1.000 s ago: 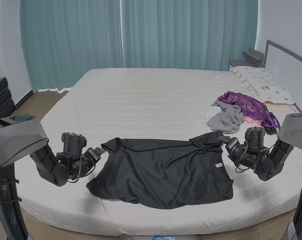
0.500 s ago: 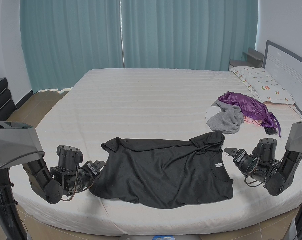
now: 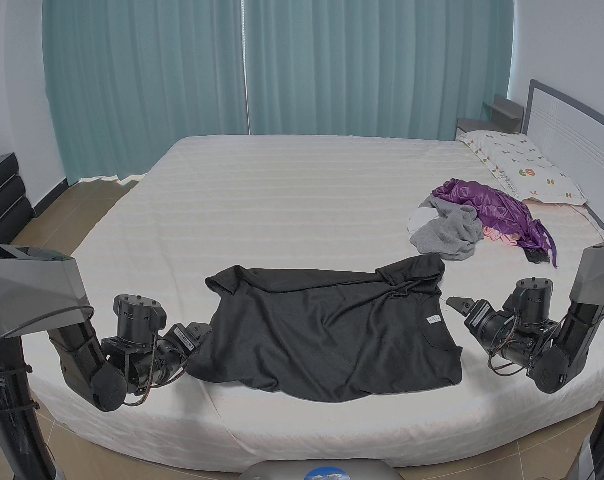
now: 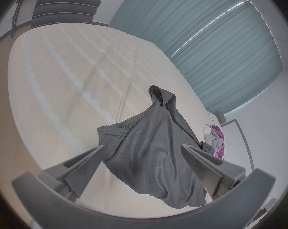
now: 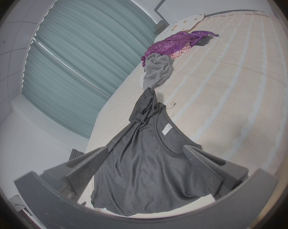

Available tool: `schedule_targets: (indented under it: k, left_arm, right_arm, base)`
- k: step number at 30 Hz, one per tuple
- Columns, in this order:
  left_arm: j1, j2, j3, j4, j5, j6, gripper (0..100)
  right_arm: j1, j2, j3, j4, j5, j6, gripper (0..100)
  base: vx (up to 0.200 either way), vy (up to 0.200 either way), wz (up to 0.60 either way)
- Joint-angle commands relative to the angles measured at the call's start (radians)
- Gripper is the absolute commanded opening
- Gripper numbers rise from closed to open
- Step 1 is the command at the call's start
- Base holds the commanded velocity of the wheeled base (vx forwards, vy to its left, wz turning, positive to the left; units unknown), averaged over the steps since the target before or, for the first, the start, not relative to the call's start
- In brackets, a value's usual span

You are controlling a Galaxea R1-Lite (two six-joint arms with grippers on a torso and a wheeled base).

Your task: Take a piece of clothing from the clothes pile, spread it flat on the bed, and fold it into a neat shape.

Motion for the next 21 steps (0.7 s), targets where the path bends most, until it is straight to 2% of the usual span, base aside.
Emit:
schedule_targets:
  k: [1, 2, 17, 21]
  left_arm:
    - [0.0, 0.001, 0.0, 0.0, 0.001, -0.003, 100]
    - [-0.001, 0.001, -0.002, 0.0, 0.001, -0.003, 100]
    - [-0.001, -0.004, 0.004, 0.0, 0.01, -0.002, 100]
    - [0.0, -0.004, 0.021, 0.0, 0.024, 0.003, 100]
  right_arm:
    - [0.001, 0.005, 0.0, 0.0, 0.002, 0.0, 100]
    - [0.002, 0.005, 0.001, 0.0, 0.0, 0.0, 100]
    - [0.016, 0.009, 0.003, 0.0, 0.0, 0.0, 100]
    - [0.016, 0.014, 0.003, 0.0, 0.0, 0.0, 100]
  base:
    - [0.0, 0.0, 0.0]
    - [0.0, 0.0, 0.0]
    - [0.0, -0.2, 0.0]
    - [0.0, 0.0, 0.0]
